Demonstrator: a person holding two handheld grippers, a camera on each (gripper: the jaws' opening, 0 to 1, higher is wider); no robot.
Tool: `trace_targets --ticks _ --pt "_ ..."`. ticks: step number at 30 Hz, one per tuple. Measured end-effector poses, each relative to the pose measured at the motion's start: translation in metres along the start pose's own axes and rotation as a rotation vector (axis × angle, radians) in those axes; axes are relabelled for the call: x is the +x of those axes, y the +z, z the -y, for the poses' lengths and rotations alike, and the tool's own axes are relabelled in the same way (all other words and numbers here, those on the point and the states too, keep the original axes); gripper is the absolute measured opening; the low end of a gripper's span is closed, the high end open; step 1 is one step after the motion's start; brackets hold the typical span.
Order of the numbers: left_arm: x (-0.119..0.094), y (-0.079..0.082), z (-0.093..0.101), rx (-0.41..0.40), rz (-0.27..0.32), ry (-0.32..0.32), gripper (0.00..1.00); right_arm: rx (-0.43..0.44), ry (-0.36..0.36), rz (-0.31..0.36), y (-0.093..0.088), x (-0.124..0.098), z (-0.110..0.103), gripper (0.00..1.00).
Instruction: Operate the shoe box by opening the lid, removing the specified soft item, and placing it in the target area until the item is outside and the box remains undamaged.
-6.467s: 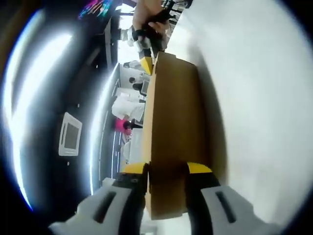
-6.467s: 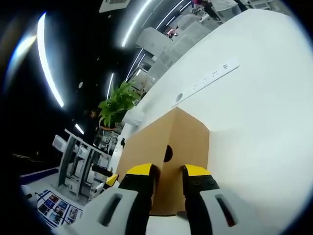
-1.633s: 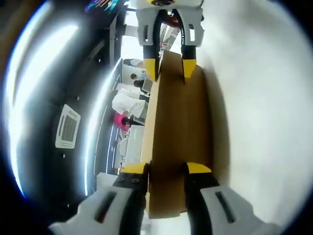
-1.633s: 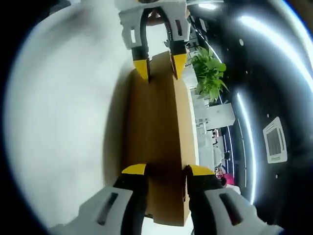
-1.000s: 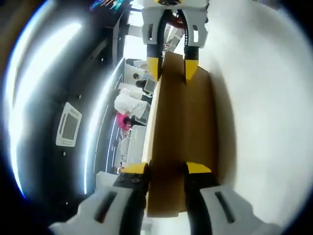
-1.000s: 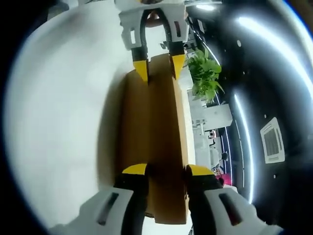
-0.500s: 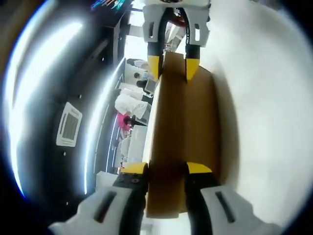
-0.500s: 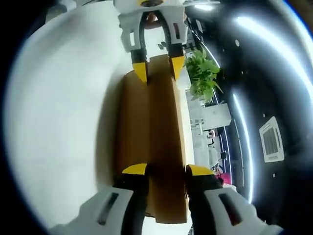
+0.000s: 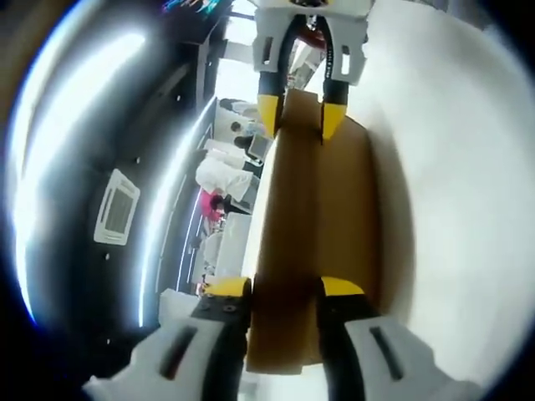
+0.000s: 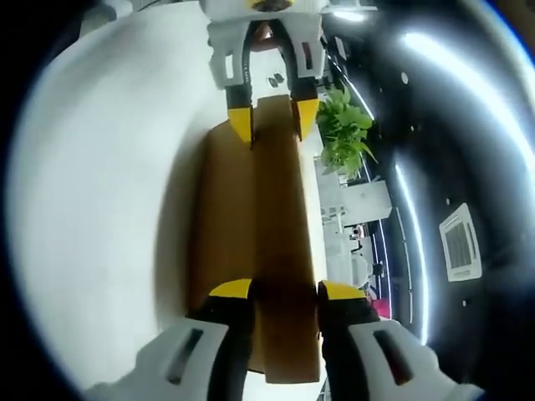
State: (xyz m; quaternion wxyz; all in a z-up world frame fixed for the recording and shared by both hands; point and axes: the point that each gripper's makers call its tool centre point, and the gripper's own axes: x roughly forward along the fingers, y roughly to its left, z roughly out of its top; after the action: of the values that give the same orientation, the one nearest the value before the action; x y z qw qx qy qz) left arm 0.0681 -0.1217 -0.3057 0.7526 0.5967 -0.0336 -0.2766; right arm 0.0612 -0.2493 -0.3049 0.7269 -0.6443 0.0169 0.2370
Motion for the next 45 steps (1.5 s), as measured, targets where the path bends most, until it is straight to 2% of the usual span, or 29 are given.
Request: trace_targets --ticks 7,9,19,23,25,45 --pt "-0.002 0.003 -0.008 -0.025 0.024 -0.009 0.3 -0.004 -0.014 0.005 0.001 -0.002 0.006 0.28" --pt "-0.003 0.004 -0.012 -0.012 0.03 0.006 0.3 -0.005 -0.027 0.006 0.001 -0.003 0.011 0.28" --pt "-0.003 0.006 -0.02 -0.028 0.032 0.007 0.3 0.002 -0.037 0.012 0.001 -0.003 0.019 0.28" --pt "0.003 0.003 -0.024 -0.023 0.04 0.014 0.35 -0.006 -0.05 0.016 0.003 -0.006 0.025 0.27" --pt "0.004 0.003 -0.027 -0.024 0.035 0.019 0.31 -0.003 -0.042 0.016 0.003 -0.005 0.025 0.27" --pt "0.004 0.007 -0.042 -0.023 0.045 0.007 0.31 -0.011 -0.039 0.017 0.003 -0.002 0.044 0.27"
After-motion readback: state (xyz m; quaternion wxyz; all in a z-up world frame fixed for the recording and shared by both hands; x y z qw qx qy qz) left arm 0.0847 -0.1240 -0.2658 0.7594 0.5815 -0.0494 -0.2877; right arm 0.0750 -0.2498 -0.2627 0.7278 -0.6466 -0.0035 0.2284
